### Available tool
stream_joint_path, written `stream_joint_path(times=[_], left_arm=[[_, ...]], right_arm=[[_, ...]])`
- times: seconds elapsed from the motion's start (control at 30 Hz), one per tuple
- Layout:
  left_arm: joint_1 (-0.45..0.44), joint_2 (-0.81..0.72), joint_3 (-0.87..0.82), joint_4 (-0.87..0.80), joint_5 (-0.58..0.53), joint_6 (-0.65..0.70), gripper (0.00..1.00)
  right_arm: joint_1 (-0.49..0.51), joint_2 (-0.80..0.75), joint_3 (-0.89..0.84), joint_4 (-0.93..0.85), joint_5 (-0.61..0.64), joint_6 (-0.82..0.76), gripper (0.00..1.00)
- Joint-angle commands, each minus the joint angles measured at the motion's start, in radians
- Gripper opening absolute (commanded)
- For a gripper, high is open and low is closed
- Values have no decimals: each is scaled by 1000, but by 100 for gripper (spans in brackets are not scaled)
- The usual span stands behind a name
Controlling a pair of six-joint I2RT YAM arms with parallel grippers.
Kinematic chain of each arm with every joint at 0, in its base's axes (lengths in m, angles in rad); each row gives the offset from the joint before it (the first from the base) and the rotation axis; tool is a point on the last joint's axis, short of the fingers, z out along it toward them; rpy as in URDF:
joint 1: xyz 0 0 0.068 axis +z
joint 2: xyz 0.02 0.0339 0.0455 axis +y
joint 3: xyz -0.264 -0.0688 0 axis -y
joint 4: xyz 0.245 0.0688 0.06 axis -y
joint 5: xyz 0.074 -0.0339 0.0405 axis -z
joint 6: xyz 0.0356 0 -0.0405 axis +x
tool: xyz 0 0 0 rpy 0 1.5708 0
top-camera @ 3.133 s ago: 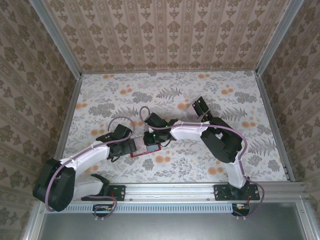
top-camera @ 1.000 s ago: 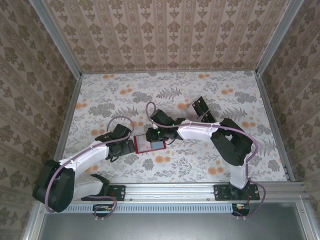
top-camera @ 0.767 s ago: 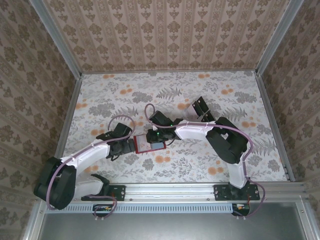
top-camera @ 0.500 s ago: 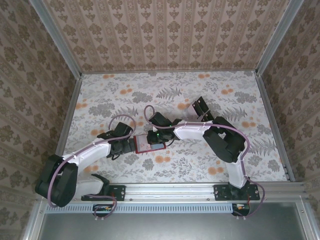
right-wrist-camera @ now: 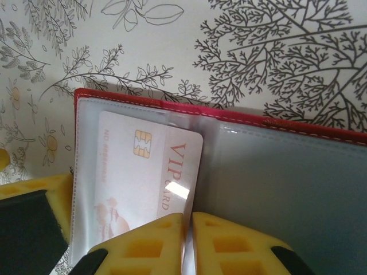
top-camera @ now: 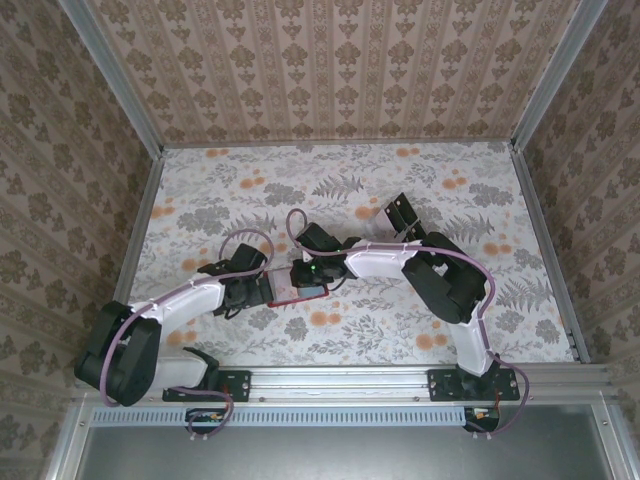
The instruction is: Put the credit cards into the card holder
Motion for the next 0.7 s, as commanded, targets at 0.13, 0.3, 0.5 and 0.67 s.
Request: stream_joint_path(times=[0.13,0.3,0.5,0.67], left_arm=[[2,26,2,30,4,17,100],[-1,26,1,31,5,18,100],[-1,14,6,18,4,20,100],[7,-60,10,-34,-18,26,100]], right_arm=[[22,53,58,3,-50,26,15],[30,72,86,3,-68,35,15],[33,50,88,11,-83,41,15],[18,-34,39,13,-44,25,34]])
